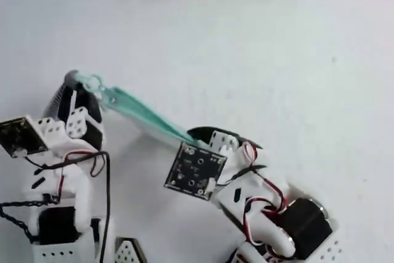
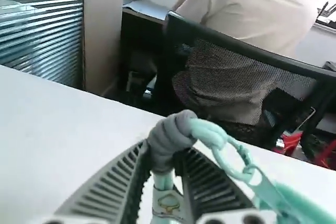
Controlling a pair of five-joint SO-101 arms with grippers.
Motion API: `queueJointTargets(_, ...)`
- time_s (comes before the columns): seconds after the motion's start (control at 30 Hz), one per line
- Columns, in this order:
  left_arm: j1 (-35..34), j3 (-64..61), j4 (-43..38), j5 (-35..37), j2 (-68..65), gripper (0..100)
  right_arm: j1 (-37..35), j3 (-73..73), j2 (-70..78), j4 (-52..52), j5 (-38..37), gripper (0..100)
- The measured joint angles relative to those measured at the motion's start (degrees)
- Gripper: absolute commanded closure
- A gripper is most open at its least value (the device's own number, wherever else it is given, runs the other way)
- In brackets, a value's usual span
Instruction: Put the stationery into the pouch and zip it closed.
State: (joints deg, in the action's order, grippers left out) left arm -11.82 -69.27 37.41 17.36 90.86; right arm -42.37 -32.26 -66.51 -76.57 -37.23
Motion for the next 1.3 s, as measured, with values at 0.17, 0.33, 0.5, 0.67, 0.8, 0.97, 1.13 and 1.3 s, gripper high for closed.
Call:
queueJointTargets(0.17, 3.7, 0.1, 1.5, 2.1, 0.2, 74, 3.1, -0.2, 0.2, 4.6, 9.1, 97.8)
queueJointTargets(0.33, 7.1, 3.3, 9.5, 3.8, 0.2, 74, 12.4, -5.7, 2.5, 15.1, 12.8, 97.8)
queueJointTargets(0.5, 9.1, 6.1, 15.3, 3.9, 0.9, 74, 26.0, -13.7, 7.4, 27.9, 12.4, 97.8)
queueJointTargets(0.67, 9.1, 3.3, 12.5, 2.9, 0.9, 78, 36.2, -21.2, 10.5, 34.5, 3.9, 97.8)
queueJointTargets(0.8, 9.9, -2.5, 5.6, -0.3, 0.1, 81, 41.7, -27.7, 10.9, 36.1, -6.7, 97.8)
queueJointTargets(0.97, 13.1, -4.4, 3.0, -3.3, 0.0, 81, 48.1, -35.8, 10.9, 36.1, -23.0, 97.0)
queueJointTargets(1.13, 13.3, -5.7, 2.5, -4.0, 0.0, 81, 53.2, -38.2, 10.6, 29.1, -37.4, 68.3)
queueJointTargets(1.3, 13.9, -5.9, 2.5, -4.0, 0.1, 81, 53.3, -38.3, 5.6, 21.8, -41.6, 58.0)
